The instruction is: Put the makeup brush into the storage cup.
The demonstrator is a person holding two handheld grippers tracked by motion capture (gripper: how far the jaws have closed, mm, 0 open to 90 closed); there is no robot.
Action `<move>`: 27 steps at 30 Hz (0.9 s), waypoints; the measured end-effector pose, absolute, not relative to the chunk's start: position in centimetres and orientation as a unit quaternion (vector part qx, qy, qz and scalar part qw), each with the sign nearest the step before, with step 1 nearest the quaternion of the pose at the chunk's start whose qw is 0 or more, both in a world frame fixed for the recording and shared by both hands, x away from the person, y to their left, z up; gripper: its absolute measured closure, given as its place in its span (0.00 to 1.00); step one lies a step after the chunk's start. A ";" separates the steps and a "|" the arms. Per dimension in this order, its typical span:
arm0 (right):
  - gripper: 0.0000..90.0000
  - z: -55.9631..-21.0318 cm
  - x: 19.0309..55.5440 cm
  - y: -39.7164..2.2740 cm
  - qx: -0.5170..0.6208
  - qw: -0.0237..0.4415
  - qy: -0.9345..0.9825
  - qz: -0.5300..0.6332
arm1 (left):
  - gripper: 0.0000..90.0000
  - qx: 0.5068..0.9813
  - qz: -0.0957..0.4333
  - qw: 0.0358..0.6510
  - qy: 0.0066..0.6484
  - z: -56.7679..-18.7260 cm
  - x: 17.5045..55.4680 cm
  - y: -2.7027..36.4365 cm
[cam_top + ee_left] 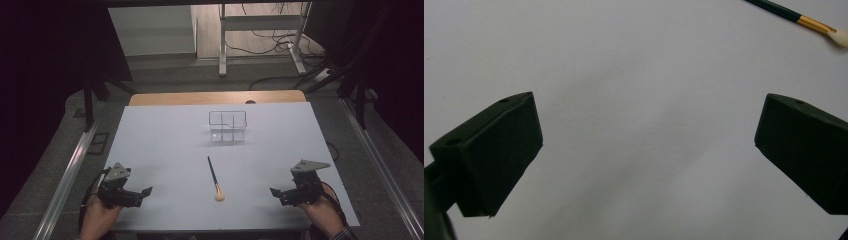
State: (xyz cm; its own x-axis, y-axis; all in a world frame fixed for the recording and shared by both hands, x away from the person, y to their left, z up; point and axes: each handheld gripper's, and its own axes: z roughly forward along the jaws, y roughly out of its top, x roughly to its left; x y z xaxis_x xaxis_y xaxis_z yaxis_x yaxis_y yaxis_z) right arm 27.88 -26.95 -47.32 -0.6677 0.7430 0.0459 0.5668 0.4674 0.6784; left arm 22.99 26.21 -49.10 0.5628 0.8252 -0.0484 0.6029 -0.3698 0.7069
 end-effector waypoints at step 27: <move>0.00 -47.6 28.0 -26.6 0.375 0.119 0.855 0.337 | 0.00 0.819 0.144 0.342 0.437 -49.2 23.0 25.8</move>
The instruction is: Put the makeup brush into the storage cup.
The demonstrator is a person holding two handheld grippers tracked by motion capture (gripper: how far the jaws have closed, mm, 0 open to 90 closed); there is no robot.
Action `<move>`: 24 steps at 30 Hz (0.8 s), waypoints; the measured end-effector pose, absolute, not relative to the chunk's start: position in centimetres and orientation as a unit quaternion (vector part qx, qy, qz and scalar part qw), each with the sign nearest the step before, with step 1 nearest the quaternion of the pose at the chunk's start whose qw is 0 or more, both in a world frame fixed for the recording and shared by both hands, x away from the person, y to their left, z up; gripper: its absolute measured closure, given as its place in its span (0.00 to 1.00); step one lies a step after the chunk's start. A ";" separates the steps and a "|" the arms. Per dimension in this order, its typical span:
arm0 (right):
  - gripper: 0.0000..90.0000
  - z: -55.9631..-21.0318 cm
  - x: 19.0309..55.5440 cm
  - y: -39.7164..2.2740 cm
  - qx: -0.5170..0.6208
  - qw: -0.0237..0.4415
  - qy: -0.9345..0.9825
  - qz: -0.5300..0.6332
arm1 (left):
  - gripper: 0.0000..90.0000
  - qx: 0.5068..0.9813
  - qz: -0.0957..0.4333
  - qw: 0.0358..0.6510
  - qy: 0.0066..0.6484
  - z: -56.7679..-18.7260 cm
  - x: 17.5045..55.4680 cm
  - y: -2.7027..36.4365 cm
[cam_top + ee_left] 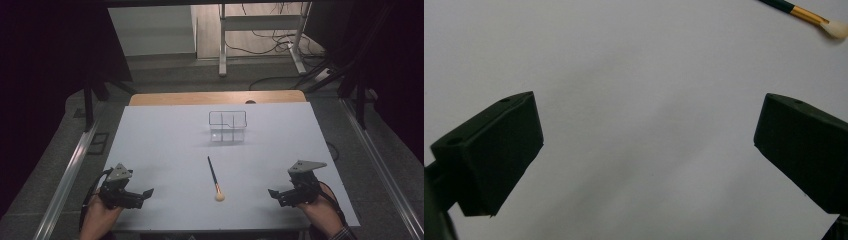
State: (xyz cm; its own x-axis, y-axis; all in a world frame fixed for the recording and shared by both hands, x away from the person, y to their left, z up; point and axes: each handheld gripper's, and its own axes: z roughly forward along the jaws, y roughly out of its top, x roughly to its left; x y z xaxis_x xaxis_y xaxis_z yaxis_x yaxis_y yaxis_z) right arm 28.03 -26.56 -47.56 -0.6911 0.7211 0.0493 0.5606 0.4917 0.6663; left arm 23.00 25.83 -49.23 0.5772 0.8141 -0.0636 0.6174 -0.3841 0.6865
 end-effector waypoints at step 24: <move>0.00 -47.6 28.0 -26.5 0.369 0.123 0.860 0.329 | 0.01 0.823 0.138 0.311 0.454 -47.9 24.7 23.9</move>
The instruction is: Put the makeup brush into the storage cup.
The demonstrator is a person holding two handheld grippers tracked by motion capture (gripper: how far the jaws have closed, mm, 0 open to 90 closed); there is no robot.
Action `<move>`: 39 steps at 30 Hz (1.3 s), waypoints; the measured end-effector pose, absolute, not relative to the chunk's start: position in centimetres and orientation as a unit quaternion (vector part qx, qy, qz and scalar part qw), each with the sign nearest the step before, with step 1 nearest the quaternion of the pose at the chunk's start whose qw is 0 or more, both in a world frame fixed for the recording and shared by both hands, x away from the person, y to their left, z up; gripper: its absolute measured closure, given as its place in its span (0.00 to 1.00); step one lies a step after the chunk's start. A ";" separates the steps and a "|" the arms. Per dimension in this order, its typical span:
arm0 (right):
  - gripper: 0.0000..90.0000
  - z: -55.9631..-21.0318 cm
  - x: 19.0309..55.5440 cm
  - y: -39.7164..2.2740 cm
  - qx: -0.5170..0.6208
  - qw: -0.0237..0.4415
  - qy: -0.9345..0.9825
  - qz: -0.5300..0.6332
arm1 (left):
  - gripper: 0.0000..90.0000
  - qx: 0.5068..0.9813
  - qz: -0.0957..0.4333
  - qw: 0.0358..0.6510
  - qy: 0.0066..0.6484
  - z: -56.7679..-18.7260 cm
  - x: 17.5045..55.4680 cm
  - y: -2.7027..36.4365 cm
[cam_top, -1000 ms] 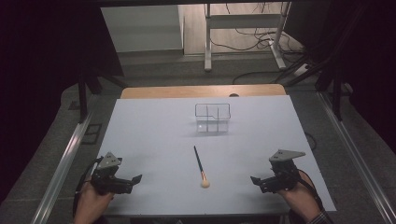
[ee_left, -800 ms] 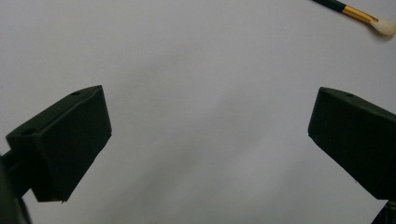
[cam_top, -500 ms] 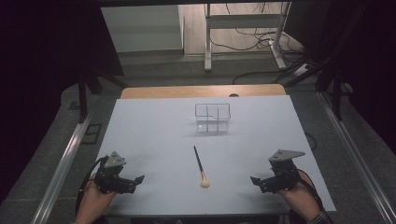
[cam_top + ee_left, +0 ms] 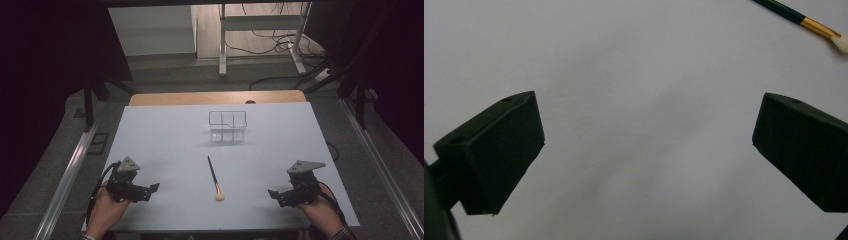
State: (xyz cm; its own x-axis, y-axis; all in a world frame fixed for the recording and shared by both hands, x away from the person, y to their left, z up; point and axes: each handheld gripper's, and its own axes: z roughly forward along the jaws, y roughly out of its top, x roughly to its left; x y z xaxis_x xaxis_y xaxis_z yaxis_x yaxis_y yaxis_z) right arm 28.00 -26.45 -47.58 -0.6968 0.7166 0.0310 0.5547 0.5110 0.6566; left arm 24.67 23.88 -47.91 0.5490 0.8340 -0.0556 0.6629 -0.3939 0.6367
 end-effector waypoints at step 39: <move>0.00 -47.8 28.1 -26.3 0.367 0.122 0.864 0.322 | 0.01 0.850 0.142 0.278 0.424 -47.7 28.2 18.5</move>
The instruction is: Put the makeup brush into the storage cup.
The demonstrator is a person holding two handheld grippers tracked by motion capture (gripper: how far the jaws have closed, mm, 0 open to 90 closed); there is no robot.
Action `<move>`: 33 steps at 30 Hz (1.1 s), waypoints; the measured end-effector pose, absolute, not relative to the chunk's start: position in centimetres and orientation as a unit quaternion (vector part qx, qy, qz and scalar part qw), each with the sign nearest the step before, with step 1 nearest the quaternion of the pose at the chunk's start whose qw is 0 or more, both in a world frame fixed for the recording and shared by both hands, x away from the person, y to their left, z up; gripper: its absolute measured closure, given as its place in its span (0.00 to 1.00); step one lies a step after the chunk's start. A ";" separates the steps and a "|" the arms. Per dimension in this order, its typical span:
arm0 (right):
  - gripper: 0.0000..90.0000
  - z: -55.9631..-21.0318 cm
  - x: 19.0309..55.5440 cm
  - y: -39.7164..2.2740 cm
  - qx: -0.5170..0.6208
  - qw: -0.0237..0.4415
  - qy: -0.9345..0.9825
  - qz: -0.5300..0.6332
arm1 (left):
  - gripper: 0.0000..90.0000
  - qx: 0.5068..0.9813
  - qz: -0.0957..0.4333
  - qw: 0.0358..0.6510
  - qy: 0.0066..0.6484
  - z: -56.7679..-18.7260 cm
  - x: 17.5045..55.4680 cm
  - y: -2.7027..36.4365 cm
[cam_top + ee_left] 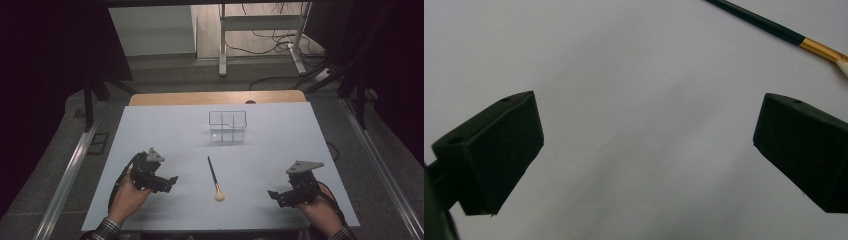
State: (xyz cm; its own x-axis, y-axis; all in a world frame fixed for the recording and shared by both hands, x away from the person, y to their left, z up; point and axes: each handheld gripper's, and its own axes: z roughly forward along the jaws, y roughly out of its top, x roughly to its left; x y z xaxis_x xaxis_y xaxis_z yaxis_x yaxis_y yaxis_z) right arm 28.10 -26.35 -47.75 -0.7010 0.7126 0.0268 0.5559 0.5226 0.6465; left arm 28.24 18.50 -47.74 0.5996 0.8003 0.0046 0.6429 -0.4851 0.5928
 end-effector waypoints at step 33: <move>0.00 -47.8 28.1 -26.2 0.366 0.119 0.866 0.319 | 0.00 0.862 0.101 0.277 0.413 -47.8 30.7 14.0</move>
